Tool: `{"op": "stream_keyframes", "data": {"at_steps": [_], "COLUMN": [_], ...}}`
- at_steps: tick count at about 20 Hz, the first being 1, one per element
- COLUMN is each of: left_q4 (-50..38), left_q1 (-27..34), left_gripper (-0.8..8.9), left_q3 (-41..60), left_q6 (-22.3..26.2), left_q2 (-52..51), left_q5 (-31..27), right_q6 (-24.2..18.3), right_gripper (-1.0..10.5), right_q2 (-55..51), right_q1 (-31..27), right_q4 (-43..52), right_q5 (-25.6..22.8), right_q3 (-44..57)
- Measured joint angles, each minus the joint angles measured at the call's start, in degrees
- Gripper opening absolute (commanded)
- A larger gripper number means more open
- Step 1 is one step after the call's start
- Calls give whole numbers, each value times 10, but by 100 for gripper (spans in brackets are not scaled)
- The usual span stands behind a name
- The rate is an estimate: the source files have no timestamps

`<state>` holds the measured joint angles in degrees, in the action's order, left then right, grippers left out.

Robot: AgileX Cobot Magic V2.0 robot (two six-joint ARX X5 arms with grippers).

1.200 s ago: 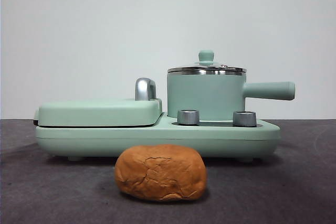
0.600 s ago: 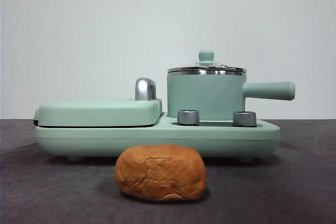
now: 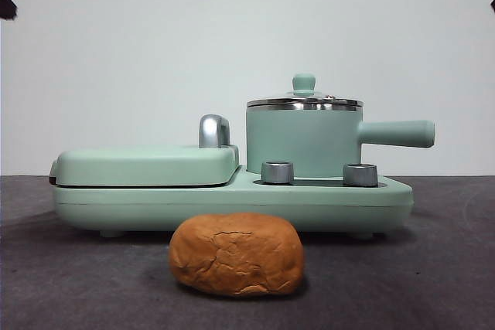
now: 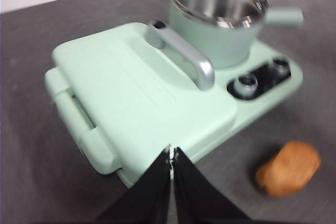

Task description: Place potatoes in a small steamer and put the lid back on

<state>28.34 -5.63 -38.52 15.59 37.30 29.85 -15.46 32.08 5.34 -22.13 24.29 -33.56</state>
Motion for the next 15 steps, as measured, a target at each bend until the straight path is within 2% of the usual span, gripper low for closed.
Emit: {"op": "stream_keyframes", "data": {"at_steps": [2,3,6,7,8,12,15], "left_q4": [-2,-4,-17,-23,-29,-48,-62], "left_q1": [-9,-14,-19,-19,-19,-19,-19], "left_gripper": [20,59,263,315,322,309,309], "left_q3": [0,-1,-3,-4,-4,-4,-4], "left_q6": [57,85,129,134,136,132,114], "left_q2": [6,7,12,13,13,13,13], "left_q5": [0,0,0,0,0,0,0], "right_q6": [-49,-74,-125,-134,-140,-147,-135], "right_gripper": [27,63,198,241,258,263,263], "right_q2": [6,8,10,10,10,10,10], "right_q1": [8,12,19,21,21,21,21], "right_q4": [-5,-9,-14,-14,-14,-14,-14], "right_q5": [-2,-3,-3,-3,-3,-3,-3], "right_q3": [-1,-1,-1,-1,-1,-1,-1]}}
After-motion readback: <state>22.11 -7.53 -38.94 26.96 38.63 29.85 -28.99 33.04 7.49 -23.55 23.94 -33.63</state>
